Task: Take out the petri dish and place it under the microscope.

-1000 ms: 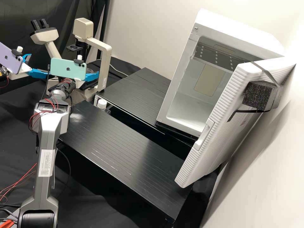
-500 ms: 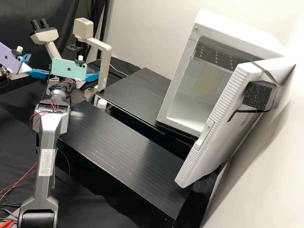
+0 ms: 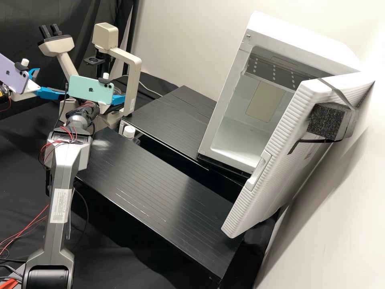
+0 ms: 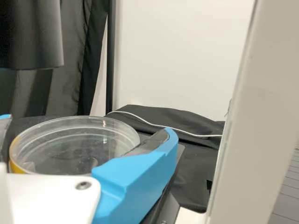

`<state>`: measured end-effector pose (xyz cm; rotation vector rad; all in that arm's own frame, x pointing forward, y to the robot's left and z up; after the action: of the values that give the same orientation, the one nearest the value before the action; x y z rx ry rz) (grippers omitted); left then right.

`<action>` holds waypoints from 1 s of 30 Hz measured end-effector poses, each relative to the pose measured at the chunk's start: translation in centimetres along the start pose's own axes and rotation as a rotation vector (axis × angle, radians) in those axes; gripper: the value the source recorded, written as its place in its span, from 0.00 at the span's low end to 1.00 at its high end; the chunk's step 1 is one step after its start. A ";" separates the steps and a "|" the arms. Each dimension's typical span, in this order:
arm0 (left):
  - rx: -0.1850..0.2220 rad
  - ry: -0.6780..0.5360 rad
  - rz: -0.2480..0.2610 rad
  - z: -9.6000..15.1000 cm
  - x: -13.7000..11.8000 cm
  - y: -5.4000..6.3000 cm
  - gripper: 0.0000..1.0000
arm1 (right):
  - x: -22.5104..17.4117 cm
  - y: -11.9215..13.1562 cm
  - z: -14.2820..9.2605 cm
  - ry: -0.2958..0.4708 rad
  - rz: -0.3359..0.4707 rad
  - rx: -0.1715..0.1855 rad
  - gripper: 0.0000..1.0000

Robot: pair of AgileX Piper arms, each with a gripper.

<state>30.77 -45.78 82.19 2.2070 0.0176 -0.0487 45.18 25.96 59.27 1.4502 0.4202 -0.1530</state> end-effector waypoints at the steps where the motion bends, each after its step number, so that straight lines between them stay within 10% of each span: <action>1: 0.000 0.000 0.000 0.0 0.0 0.0 1.00 | 0.0 -0.1 0.1 0.001 -0.002 0.001 1.00; 30: 0.000 0.000 0.000 0.0 0.0 0.0 1.00 | -7.5 3.3 0.1 0.156 -0.013 0.022 1.00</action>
<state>30.77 -45.78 82.19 2.2070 0.0176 -0.0487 39.50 25.19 65.08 1.4865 0.5566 -0.0556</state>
